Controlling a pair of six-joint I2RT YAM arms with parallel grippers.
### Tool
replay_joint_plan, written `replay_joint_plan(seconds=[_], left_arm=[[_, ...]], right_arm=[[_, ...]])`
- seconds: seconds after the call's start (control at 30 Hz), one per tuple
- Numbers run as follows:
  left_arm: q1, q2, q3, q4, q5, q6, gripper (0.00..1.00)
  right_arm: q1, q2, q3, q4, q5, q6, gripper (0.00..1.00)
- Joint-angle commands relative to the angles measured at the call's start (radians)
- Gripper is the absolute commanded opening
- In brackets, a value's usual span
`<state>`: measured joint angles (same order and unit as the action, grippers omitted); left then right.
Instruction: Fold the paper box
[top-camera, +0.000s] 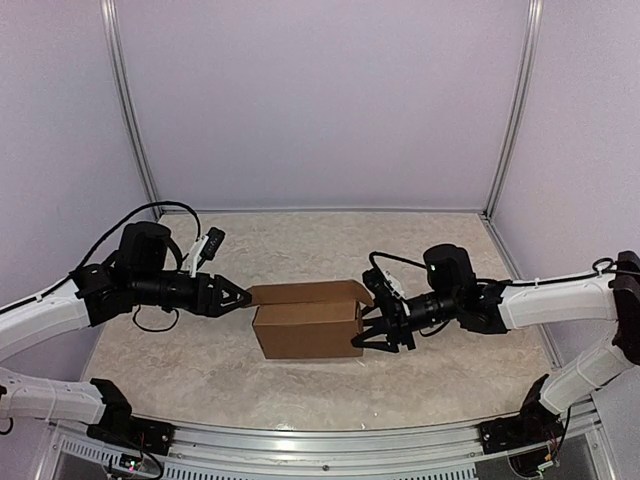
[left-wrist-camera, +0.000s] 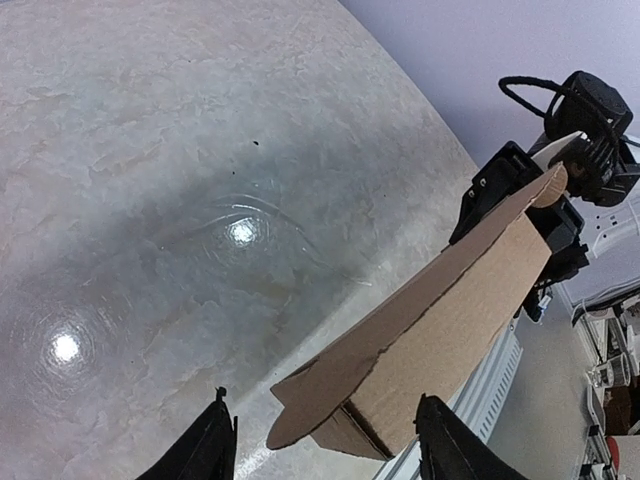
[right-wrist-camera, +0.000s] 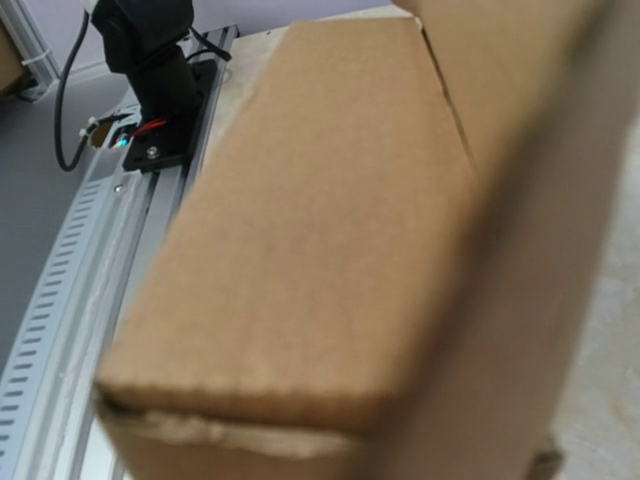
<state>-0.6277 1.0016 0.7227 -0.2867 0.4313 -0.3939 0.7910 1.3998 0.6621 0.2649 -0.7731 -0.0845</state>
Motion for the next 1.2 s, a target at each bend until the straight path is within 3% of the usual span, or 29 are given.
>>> replay_joint_plan(seconds=[0.0,0.1,0.37,0.53,0.97,1.17], left_arm=[[-0.015,0.004,0.029,-0.016,0.005,0.013,0.57],[-0.019,0.014,0.03,-0.014,0.005,0.018,0.52],[-0.036,0.079,0.048,-0.023,-0.008,0.037,0.21],[-0.051,0.105,0.07,-0.027,-0.031,0.048,0.1],[-0.061,0.133,0.111,-0.075,-0.076,0.064,0.14],[-0.074,0.153,0.128,-0.093,-0.099,0.073,0.08]], right_arm=[[-0.013,0.041,-0.012,0.067,-0.047,0.021,0.21],[-0.013,0.053,-0.016,0.098,-0.056,0.037,0.2],[-0.013,0.059,-0.022,0.112,-0.058,0.052,0.2],[-0.013,0.071,-0.022,0.109,-0.042,0.05,0.2],[-0.008,0.096,-0.027,0.088,0.001,0.015,0.19],[-0.003,0.097,-0.032,0.089,0.02,0.009,0.19]])
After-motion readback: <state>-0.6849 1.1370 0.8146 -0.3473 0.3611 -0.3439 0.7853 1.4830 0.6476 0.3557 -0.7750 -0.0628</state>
